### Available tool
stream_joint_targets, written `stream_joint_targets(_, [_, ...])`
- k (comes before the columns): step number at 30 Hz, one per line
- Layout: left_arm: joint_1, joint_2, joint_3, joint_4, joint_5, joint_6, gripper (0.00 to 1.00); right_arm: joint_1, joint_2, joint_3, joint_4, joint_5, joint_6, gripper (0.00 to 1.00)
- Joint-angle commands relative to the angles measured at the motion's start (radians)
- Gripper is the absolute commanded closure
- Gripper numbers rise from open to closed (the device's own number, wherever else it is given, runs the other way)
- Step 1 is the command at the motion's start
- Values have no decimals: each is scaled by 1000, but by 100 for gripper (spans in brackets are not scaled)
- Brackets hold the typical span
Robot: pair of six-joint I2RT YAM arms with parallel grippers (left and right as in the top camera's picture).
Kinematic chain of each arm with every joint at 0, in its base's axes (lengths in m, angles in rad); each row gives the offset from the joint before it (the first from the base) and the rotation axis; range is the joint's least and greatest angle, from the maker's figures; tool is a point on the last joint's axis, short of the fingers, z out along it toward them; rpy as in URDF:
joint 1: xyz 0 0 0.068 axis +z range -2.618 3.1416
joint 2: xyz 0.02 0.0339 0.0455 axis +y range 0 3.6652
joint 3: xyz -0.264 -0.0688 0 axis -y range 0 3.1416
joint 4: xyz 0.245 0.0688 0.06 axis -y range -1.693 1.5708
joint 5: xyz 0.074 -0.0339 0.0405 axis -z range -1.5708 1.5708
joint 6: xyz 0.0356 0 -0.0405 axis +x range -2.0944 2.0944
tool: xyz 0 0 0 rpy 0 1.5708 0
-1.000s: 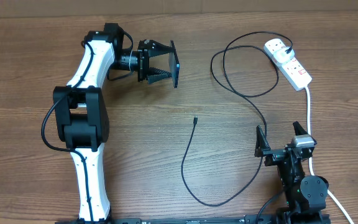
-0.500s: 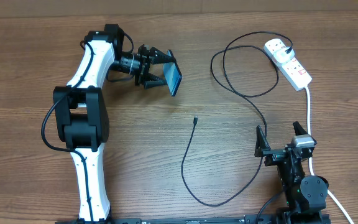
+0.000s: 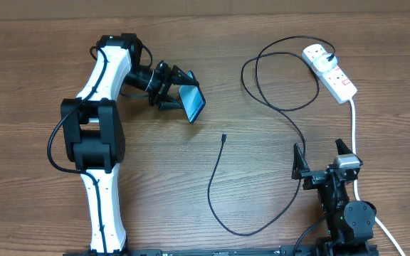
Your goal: Plug charger to phone and switch on socket
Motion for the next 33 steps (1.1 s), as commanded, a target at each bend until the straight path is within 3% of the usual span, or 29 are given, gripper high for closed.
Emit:
stream_joint_targets(1, [4, 12, 18, -21, 105, 26, 42, -6, -10, -10, 5, 2, -1, 0])
stream_joint_targets(23, [4, 12, 18, -60, 137, 38, 41, -6, -10, -10, 23, 39, 1, 0])
stream_joint_targets(30, [4, 12, 18, -60, 151, 42, 41, -6, -10, -10, 177, -412, 29, 0])
stream_joint_targets(33, [4, 12, 18, -60, 152, 42, 41, -6, -10, -10, 333, -596, 30, 0])
